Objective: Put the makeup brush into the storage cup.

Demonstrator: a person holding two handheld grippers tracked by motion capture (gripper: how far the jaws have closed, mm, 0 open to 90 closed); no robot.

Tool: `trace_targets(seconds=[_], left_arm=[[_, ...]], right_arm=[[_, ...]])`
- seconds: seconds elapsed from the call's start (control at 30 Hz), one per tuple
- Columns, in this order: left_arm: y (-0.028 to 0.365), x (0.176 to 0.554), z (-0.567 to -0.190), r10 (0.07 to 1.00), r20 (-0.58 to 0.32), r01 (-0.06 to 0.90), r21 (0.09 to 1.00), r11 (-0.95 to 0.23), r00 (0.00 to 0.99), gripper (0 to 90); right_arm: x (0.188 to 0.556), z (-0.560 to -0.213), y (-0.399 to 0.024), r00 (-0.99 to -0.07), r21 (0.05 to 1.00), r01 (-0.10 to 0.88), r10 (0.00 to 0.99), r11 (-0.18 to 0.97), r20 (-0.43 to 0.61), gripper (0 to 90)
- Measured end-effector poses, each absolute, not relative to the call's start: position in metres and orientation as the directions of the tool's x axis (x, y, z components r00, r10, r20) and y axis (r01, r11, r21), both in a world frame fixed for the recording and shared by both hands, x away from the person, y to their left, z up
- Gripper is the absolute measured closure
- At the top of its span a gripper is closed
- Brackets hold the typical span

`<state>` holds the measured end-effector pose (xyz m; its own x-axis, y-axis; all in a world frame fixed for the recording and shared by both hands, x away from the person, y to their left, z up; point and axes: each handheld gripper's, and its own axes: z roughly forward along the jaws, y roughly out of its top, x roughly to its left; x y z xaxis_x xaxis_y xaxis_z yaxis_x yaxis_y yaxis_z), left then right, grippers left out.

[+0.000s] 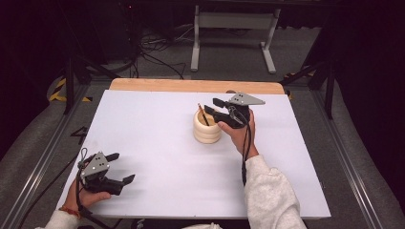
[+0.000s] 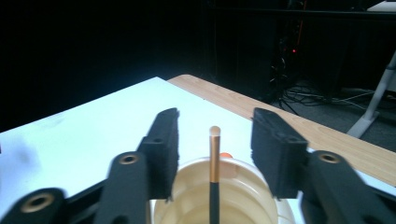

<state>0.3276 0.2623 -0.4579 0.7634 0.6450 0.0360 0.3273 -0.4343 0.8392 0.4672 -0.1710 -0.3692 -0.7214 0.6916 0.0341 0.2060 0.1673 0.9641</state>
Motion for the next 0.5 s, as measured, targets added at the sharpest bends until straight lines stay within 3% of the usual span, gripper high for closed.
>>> trace_targets(seconds=[0.5], left_arm=[[0.2625, 0.3275, -0.4577, 0.644, 0.037, 0.326, 0.839, -0.436, 0.764, 4.7]], right_arm=[[0.4670, -0.3676, -0.1729, -0.704, 0.959, 0.215, 0.709, 0.185, 0.021, 21.7]])
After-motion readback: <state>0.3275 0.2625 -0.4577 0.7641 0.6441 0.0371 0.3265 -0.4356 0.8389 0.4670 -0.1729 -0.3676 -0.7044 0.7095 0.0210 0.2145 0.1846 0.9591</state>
